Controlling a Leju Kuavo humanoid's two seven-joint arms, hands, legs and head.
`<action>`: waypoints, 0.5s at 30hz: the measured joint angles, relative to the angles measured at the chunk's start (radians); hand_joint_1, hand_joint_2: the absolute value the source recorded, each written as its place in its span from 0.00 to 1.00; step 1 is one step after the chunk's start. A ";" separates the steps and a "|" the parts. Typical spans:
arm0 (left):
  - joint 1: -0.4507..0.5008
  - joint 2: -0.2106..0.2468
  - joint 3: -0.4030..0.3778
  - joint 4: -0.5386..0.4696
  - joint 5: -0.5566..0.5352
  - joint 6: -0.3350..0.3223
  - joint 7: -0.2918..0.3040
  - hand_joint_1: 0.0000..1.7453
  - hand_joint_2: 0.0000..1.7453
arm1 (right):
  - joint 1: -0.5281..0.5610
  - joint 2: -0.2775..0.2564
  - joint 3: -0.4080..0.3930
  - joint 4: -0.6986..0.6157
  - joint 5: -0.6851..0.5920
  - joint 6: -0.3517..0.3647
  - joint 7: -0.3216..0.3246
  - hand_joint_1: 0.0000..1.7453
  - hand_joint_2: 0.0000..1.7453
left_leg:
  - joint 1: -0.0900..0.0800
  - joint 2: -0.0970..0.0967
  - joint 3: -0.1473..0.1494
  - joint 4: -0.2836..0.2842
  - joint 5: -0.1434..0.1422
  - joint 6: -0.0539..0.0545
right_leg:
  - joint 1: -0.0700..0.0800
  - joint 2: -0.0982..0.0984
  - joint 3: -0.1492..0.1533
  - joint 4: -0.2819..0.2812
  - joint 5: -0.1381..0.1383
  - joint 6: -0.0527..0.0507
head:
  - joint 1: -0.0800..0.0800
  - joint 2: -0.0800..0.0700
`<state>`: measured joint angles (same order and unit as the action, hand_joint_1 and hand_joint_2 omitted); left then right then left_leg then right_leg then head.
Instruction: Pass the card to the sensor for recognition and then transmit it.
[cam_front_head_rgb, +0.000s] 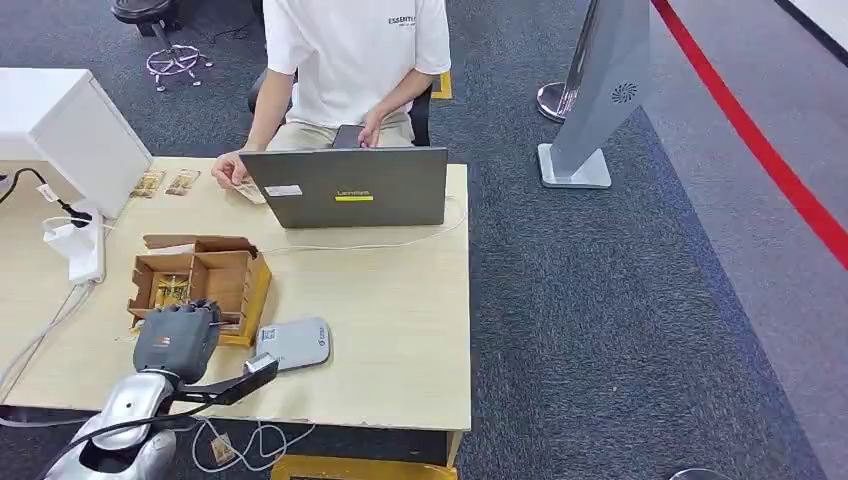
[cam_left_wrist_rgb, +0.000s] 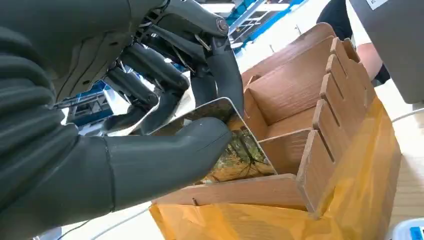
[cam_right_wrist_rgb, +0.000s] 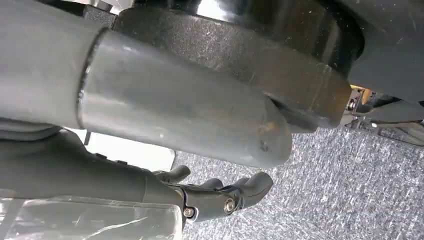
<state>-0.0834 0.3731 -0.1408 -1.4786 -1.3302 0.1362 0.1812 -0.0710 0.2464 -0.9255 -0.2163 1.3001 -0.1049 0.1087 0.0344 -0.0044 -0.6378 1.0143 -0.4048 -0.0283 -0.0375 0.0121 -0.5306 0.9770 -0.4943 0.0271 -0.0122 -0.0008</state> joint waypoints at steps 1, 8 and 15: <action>-0.002 -0.001 0.000 0.002 0.001 0.003 0.000 1.00 1.00 | 0.000 0.000 0.000 0.000 0.000 0.000 0.000 0.00 0.00 | 0.000 0.000 0.000 0.000 0.000 0.000 | 0.000 0.000 0.000 0.000 0.000 0.000 | 0.000 0.000; -0.002 -0.007 0.000 -0.001 0.007 0.037 -0.011 1.00 1.00 | 0.000 0.000 0.000 0.000 0.000 0.000 0.000 0.00 0.00 | 0.000 0.000 0.000 0.000 0.000 0.000 | 0.000 0.000 0.000 0.000 0.000 0.000 | 0.000 0.000; 0.031 0.008 -0.017 -0.136 0.051 0.042 -0.047 1.00 1.00 | 0.001 0.000 -0.009 0.000 -0.016 -0.005 -0.007 0.00 0.00 | 0.000 0.000 0.000 0.000 0.000 0.000 | 0.000 0.000 0.000 0.000 0.000 0.000 | 0.000 0.000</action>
<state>-0.0519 0.3811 -0.1583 -1.6149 -1.2791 0.1786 0.1343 -0.0699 0.2464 -0.9343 -0.2167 1.2837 -0.1095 0.1015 0.0343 -0.0044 -0.6378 1.0143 -0.4048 -0.0283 -0.0375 0.0120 -0.5308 0.9770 -0.4943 0.0271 -0.0122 -0.0011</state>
